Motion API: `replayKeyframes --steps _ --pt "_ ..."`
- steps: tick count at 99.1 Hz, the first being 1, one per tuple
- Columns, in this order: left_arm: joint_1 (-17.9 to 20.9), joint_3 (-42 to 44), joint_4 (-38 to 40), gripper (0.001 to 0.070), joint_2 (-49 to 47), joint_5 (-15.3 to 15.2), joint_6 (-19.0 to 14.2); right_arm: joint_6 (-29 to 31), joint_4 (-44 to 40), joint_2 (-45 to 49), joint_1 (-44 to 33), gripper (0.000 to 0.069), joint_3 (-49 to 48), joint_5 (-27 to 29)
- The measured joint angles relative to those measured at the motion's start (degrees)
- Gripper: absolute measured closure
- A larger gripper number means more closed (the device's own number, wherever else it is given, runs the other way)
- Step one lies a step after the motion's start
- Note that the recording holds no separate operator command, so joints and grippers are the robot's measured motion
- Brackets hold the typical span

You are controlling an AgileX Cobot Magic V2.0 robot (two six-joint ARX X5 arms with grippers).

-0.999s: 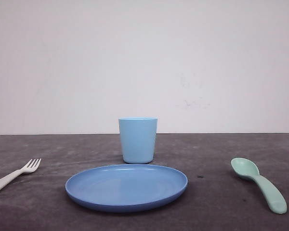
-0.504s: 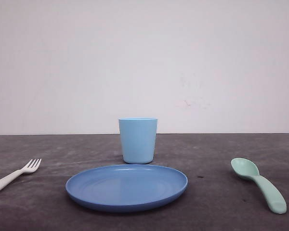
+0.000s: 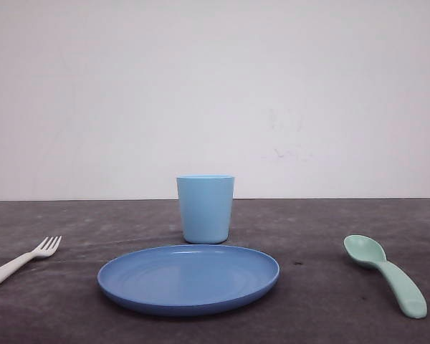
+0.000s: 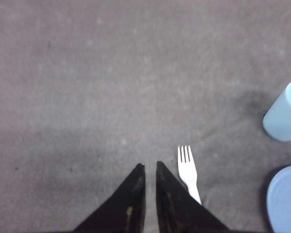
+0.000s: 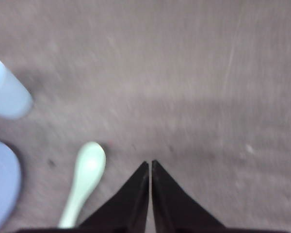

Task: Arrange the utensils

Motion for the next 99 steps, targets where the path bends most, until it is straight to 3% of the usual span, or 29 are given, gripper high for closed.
replayKeyframes --steps 41,49,56,64,70,75,85,99 --pt "0.0 0.0 0.0 0.0693 3.0 0.0 0.4 -2.3 -0.8 6.3 0.2 0.0682 0.0 1.4" --pt "0.0 0.0 0.0 0.0616 3.0 0.0 0.4 -2.7 -0.8 6.3 0.3 0.0667 0.0 1.4" --pt "0.0 0.0 0.0 0.0474 3.0 0.0 0.4 -2.8 -0.8 6.3 0.3 0.056 0.0 1.4" --pt "0.0 0.0 0.0 0.0327 3.0 0.0 0.4 -2.9 -0.8 6.3 0.3 0.033 0.0 1.4" --pt "0.0 0.0 0.0 0.0273 3.0 0.0 0.4 -2.8 -0.8 6.3 0.3 0.0167 0.0 1.4" --pt "0.0 0.0 0.0 0.0253 3.1 0.1 0.4 -2.9 -0.8 6.3 0.3 0.0079 0.0 1.4" --pt "0.0 0.0 0.0 0.0241 3.7 1.6 0.2 -2.9 -0.8 6.3 0.3 0.0013 0.0 1.4" --pt "-1.2 0.0 -0.2 0.024 5.6 3.0 -2.2 -2.9 -0.8 6.3 0.4 0.0012 0.0 1.5"
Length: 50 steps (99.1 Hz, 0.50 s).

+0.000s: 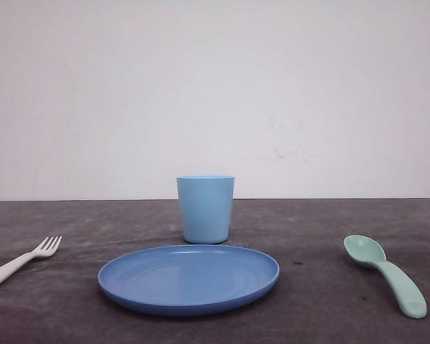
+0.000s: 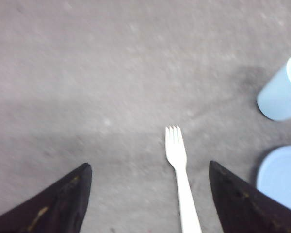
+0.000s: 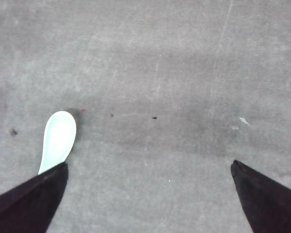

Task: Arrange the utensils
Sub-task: 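Lower the left gripper onto the white fork and close it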

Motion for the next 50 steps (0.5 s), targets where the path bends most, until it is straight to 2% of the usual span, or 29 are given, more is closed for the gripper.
replayKeyframes --steps 29,50 --pt "-7.1 -0.6 -0.8 0.024 9.2 0.0 -3.7 0.0 0.3 0.0 0.0 0.0012 0.0 0.0" --pt "-11.6 -0.6 3.0 0.024 17.7 -1.7 -6.0 0.0 0.4 0.0 0.0 0.0012 0.0 0.0"
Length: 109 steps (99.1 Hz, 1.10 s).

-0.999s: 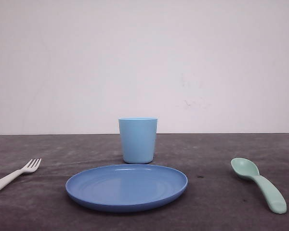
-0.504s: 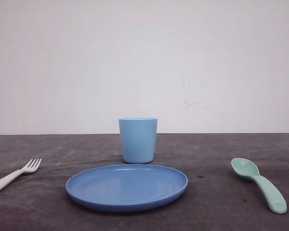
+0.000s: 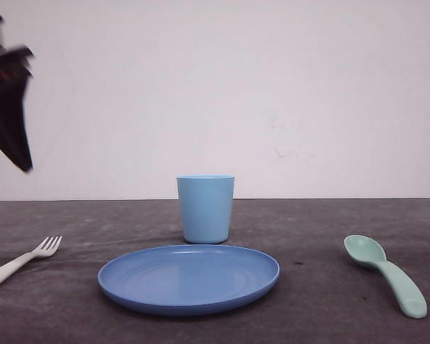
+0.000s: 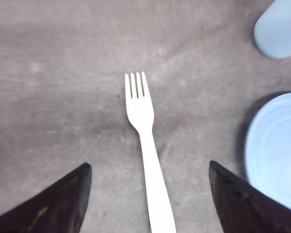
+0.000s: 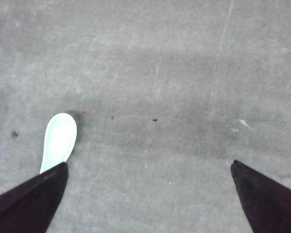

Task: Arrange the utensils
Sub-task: 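Lower the left gripper onto the white fork and close it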

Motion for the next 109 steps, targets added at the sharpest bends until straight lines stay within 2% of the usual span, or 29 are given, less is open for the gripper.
replayKeyframes --steps 31,71,86,100,109 --pt "-5.3 0.0 4.3 0.024 11.7 -5.7 -1.6 0.0 0.1 0.0 0.0 0.0012 0.0 0.0" --pt "-8.2 0.0 8.3 0.0244 19.3 -8.0 -3.1 0.0 0.1 0.0 0.0 0.0012 0.0 0.0" --pt "-8.2 0.0 9.0 0.033 20.0 -9.4 -3.3 0.0 0.2 0.0 0.0 0.0012 0.0 0.0" --pt "-8.2 0.4 9.1 0.0369 20.7 -10.1 -3.3 0.0 0.2 0.0 0.0 0.0012 0.0 0.0" --pt "-8.3 0.7 9.6 0.0472 21.1 -10.1 -3.3 0.0 0.2 0.0 0.0 0.0012 0.0 0.0"
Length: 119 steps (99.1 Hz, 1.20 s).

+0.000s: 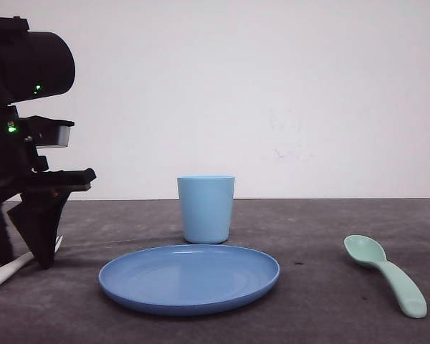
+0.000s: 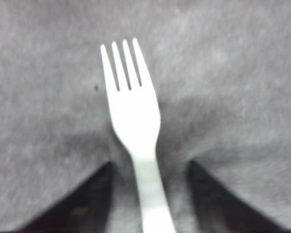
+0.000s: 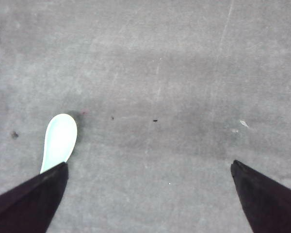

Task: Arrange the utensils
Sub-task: 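Lower the left gripper onto the white fork and close it, then lift the white fork with the left gripper toward the blue cup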

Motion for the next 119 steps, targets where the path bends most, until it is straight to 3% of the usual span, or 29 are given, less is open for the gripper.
replayKeyframes --steps 9,17,52,76,86,103,119 --pt "-0.1 0.2 0.2 0.0575 0.3 0.5 0.0 0.0 0.0 0.0 0.0 0.0012 0.0 0.0" --pt "-0.2 0.3 0.3 0.062 0.3 1.0 0.0 0.0 0.0 0.0 0.0 0.0012 0.0 0.0" --pt "-0.3 -0.2 0.5 0.0644 -0.9 1.2 0.2 0.0 -0.1 0.0 0.0 0.0012 0.0 0.0" --pt "-0.3 1.9 1.2 0.0645 -9.5 3.4 0.2 0.0 -0.2 0.0 0.0 0.0012 0.0 0.0" --pt "-0.3 3.7 5.5 0.0645 -12.5 6.7 0.2 0.0 -0.2 0.0 0.0 0.0012 0.0 0.0" --pt "-1.4 3.8 19.6 0.0645 -16.1 14.2 0.0 0.0 -0.2 0.0 0.0 0.0012 0.0 0.0" --pt "-3.1 3.8 31.6 0.0645 -16.0 15.2 0.0 0.0 -0.2 0.0 0.0 0.0012 0.0 0.0"
